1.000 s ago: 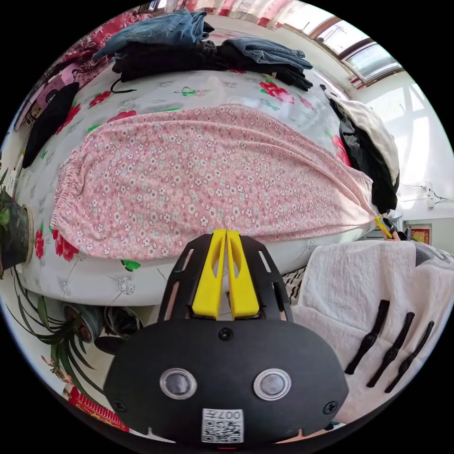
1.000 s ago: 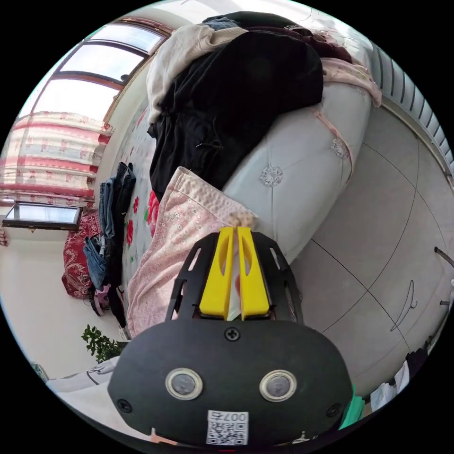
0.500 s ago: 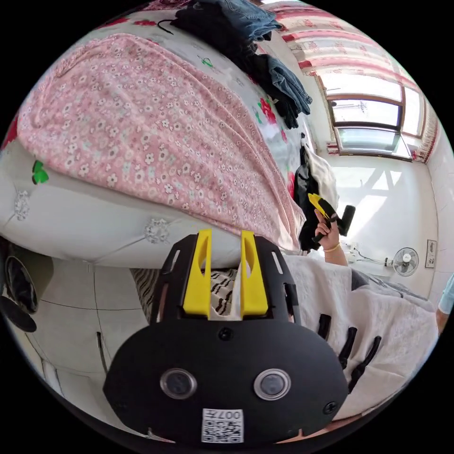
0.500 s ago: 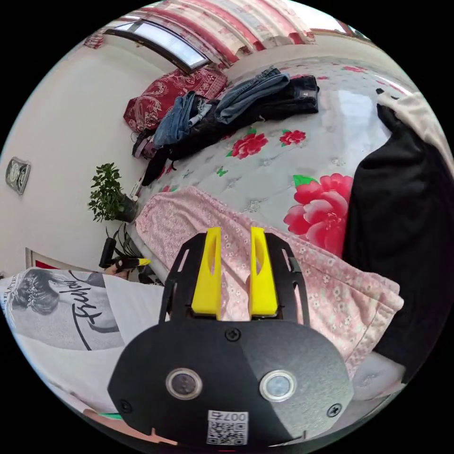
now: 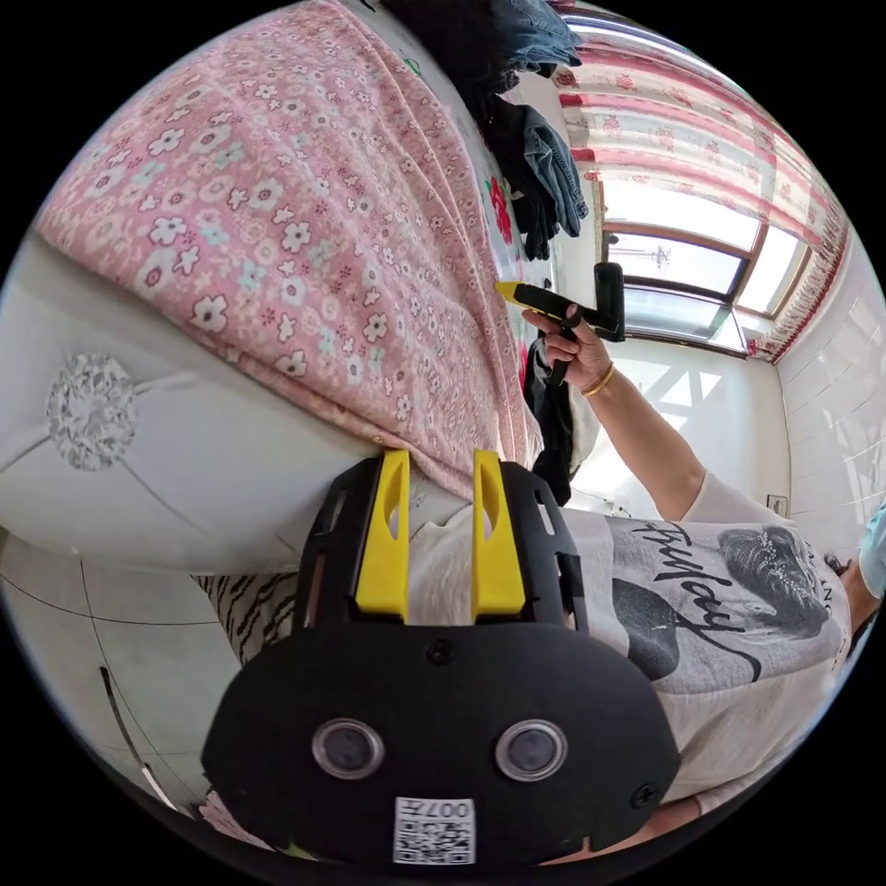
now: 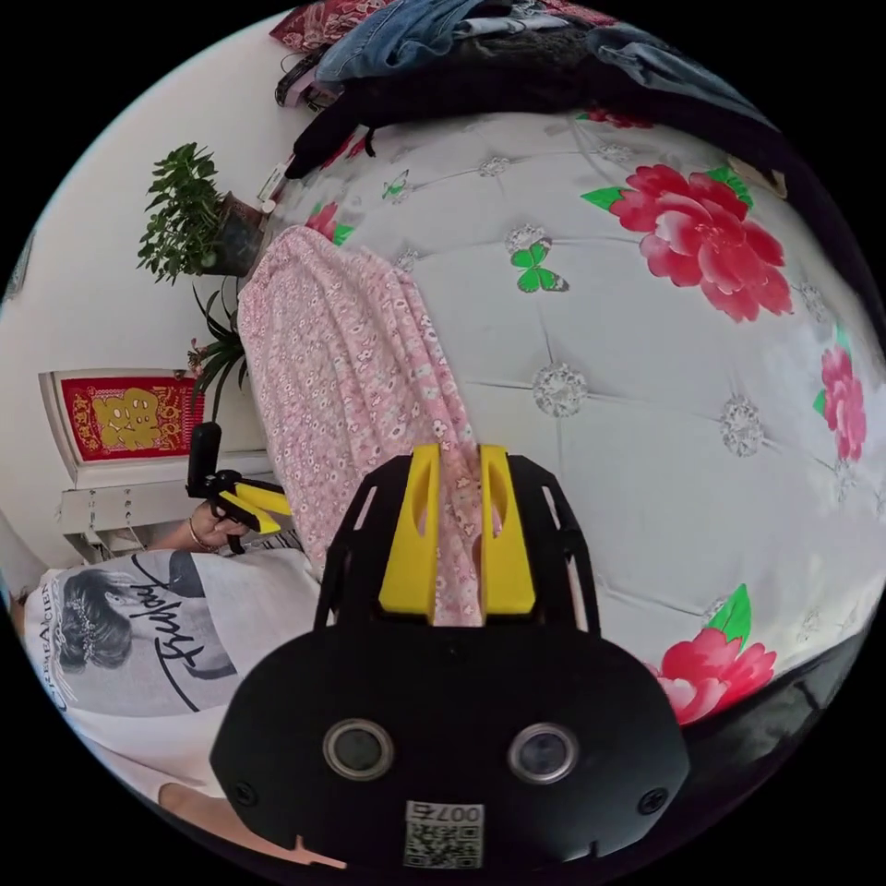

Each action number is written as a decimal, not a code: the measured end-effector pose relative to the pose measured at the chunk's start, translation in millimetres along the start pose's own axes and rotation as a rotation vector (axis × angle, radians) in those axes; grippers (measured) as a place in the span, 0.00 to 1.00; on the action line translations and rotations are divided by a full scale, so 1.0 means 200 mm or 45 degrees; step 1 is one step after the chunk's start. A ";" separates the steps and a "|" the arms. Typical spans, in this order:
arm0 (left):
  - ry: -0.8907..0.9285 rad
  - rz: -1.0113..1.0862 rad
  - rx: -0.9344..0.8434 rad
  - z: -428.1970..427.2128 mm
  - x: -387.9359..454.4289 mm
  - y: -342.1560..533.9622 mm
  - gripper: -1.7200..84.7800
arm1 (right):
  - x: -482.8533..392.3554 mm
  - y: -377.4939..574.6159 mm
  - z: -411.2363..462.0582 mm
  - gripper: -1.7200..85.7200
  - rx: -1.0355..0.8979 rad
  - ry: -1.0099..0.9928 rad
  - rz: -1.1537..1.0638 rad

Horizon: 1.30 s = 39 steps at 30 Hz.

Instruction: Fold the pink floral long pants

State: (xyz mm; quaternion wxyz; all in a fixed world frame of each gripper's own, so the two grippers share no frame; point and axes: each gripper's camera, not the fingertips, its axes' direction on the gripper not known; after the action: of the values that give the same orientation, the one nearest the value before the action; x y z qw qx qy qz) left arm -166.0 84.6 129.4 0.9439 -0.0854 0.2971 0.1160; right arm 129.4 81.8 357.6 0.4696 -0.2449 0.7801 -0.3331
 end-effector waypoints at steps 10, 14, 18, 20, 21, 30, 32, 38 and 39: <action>-0.001 -0.087 0.106 0.06 -0.09 0.07 0.02 | 0.12 -0.08 0.02 0.03 -0.207 -0.289 -0.058; 0.199 0.099 0.258 -0.12 0.01 0.17 0.01 | 0.10 0.04 -0.26 0.02 -0.055 -0.491 -0.136; 0.335 0.534 0.425 -0.61 0.36 0.38 0.01 | 0.00 0.31 -0.85 0.02 0.429 -0.826 -0.345; 0.369 0.841 0.546 -0.95 0.66 0.55 0.01 | -0.24 0.61 -1.19 0.02 0.673 -0.926 -0.698; 0.356 0.913 0.555 -1.02 0.74 0.58 0.01 | -0.31 0.68 -1.25 0.02 0.715 -0.897 -0.774; 0.237 1.239 0.634 -1.39 1.39 0.87 0.01 | -0.87 1.63 -1.64 0.02 1.218 -0.480 -1.003; 0.207 1.275 0.610 -1.36 1.42 0.87 0.01 | -0.93 1.78 -1.63 0.02 1.318 -0.248 -0.969; 0.166 0.952 0.440 -1.25 1.23 0.36 0.01 | -0.79 1.59 -1.57 0.02 1.097 -0.158 -0.591; 0.195 0.933 0.425 -1.25 1.22 0.29 0.01 | -0.78 1.58 -1.57 0.02 1.097 -0.150 -0.570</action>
State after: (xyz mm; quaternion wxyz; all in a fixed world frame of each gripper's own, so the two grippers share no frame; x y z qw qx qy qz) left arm -122.4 124.5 -219.3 0.8161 0.1719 0.3922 0.3880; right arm -105.6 489.3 316.9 0.4884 -0.2084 0.4716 -0.7040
